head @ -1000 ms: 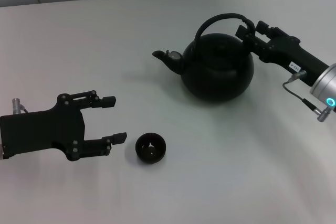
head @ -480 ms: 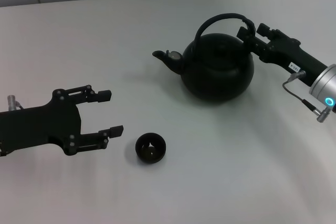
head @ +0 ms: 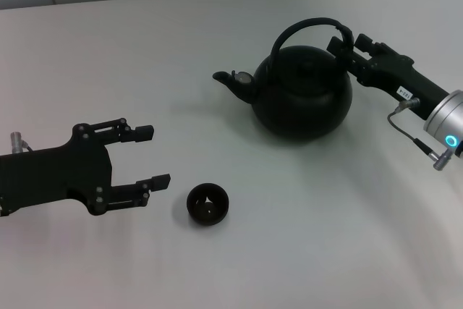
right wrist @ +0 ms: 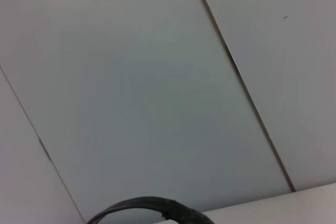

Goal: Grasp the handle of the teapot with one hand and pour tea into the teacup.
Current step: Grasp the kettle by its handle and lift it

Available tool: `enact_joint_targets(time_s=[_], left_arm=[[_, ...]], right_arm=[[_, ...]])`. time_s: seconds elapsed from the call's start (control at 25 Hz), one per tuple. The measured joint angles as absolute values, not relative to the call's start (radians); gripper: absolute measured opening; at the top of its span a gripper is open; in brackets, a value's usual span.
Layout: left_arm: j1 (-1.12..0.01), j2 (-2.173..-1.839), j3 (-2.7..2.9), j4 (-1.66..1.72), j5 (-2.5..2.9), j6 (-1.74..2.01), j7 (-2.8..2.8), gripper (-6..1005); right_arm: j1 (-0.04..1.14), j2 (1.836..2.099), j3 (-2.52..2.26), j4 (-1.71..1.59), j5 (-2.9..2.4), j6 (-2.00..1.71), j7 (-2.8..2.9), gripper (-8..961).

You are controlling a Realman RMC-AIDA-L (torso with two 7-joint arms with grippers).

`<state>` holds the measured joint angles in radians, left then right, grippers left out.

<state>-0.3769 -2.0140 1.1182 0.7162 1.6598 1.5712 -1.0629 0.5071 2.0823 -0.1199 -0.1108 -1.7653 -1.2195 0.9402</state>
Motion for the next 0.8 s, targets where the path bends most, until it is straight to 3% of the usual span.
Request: enact_joint_targets(time_s=[0.56,0.68,0.8], left_arm=[[-0.374,-2.017,1.118,0.716,1.66,1.564,-1.063,737],[-0.374,-2.017,1.118,0.716,1.66,1.563,-1.063,737],[-0.374,-2.017,1.118,0.716,1.66,1.562,-1.063,737]], right_arm=[[0.507,2.083,-0.12,-0.104,-1.764,-1.233,0.94,711],[0.507,2.082,-0.128,-0.107,-1.766,-1.235,0.933,620],[0.508,2.082,-0.127,-0.111,-1.766,-1.24,0.925,465]])
